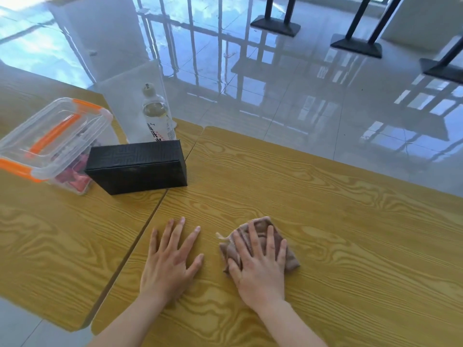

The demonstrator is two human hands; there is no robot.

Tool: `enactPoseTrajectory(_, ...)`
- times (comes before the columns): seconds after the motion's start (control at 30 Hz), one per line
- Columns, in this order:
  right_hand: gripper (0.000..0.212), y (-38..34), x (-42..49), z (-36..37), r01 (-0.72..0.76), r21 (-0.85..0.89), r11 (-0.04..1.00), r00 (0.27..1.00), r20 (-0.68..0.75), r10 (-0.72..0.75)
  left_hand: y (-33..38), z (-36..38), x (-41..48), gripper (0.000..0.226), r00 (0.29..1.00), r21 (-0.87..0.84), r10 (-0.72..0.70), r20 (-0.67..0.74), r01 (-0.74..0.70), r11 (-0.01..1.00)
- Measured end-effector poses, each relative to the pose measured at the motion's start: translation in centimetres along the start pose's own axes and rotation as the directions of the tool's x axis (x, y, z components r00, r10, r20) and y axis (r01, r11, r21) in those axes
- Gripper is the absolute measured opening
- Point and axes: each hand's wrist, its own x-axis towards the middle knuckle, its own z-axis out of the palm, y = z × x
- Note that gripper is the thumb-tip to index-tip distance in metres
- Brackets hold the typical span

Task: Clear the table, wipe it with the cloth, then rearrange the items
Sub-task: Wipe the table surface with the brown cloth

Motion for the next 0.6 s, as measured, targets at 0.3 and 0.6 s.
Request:
enactPoseTrajectory(0.3, 0.062, 12.7, -2.2, -2.0, -0.084, -0.134, 0.987, 0.995, 0.035, 0.089, -0.2, 0.1, -0.3, 0.059, 0.996, -0.051, -0.081, -0.047, 0.078, 0.996)
enactPoseTrajectory(0.6, 0.073, 5.6, -3.4, 1.7, -0.399, -0.043, 0.916, 0.916, -0.065, 0.396, -0.4, 0.3, 0.0, 0.063, 0.998, -0.037, -0.056, 0.001, 0.056, 0.998)
